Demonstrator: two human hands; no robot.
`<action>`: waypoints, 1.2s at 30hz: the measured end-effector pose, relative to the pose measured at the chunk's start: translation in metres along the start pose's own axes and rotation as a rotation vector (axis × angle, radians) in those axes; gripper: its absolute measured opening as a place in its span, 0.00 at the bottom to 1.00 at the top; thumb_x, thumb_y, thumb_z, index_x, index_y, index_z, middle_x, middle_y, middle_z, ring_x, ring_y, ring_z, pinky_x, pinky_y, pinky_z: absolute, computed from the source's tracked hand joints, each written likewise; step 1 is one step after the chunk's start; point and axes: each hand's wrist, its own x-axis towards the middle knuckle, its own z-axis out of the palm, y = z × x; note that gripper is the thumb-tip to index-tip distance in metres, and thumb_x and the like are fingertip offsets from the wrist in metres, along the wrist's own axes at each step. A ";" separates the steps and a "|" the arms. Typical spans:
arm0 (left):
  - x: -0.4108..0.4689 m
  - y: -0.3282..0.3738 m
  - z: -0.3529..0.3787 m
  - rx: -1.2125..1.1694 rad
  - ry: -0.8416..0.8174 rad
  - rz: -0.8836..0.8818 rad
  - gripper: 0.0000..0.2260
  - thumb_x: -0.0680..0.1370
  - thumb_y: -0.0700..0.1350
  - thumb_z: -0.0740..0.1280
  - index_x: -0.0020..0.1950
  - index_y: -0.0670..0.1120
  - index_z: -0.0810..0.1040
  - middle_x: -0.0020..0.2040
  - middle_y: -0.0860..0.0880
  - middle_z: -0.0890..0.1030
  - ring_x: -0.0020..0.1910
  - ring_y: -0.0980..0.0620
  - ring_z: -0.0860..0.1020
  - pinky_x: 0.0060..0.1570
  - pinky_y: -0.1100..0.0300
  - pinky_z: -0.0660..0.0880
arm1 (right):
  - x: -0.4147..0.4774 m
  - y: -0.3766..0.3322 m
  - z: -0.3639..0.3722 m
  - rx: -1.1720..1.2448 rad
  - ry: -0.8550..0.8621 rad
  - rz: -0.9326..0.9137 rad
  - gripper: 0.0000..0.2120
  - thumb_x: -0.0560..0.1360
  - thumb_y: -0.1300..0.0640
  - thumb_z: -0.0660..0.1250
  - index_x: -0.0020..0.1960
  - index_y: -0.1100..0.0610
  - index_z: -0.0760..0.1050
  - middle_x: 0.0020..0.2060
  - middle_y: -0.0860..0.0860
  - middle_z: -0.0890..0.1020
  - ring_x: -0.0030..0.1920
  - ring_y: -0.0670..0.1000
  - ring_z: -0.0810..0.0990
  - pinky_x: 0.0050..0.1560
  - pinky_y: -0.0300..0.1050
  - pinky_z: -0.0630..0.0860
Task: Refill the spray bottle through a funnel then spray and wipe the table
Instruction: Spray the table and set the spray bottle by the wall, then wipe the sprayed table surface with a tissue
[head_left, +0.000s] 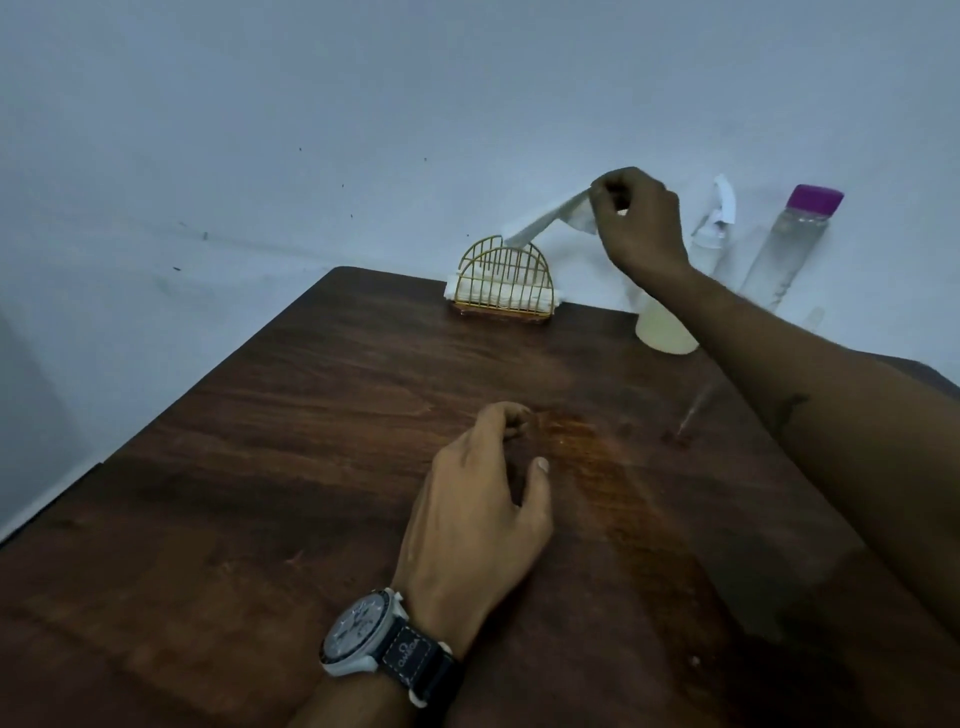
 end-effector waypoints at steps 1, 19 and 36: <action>0.000 0.000 0.000 -0.002 0.002 -0.002 0.16 0.80 0.51 0.69 0.67 0.55 0.73 0.61 0.59 0.80 0.57 0.64 0.78 0.57 0.65 0.77 | -0.002 -0.008 -0.012 0.038 0.036 -0.011 0.12 0.83 0.55 0.64 0.59 0.59 0.83 0.52 0.48 0.85 0.48 0.40 0.80 0.47 0.22 0.70; -0.028 0.061 -0.012 -0.602 -0.204 0.053 0.33 0.73 0.34 0.78 0.74 0.49 0.68 0.70 0.54 0.79 0.64 0.54 0.81 0.63 0.54 0.79 | -0.211 -0.103 -0.161 0.726 -0.266 0.835 0.05 0.83 0.65 0.66 0.54 0.63 0.81 0.33 0.57 0.81 0.22 0.44 0.74 0.22 0.37 0.72; -0.034 0.108 -0.030 -0.813 -0.199 -0.417 0.15 0.79 0.37 0.72 0.65 0.40 0.76 0.57 0.39 0.84 0.52 0.43 0.86 0.45 0.49 0.85 | -0.271 -0.125 -0.190 0.089 -0.344 -0.065 0.20 0.74 0.47 0.79 0.65 0.47 0.83 0.57 0.41 0.80 0.60 0.41 0.79 0.58 0.40 0.78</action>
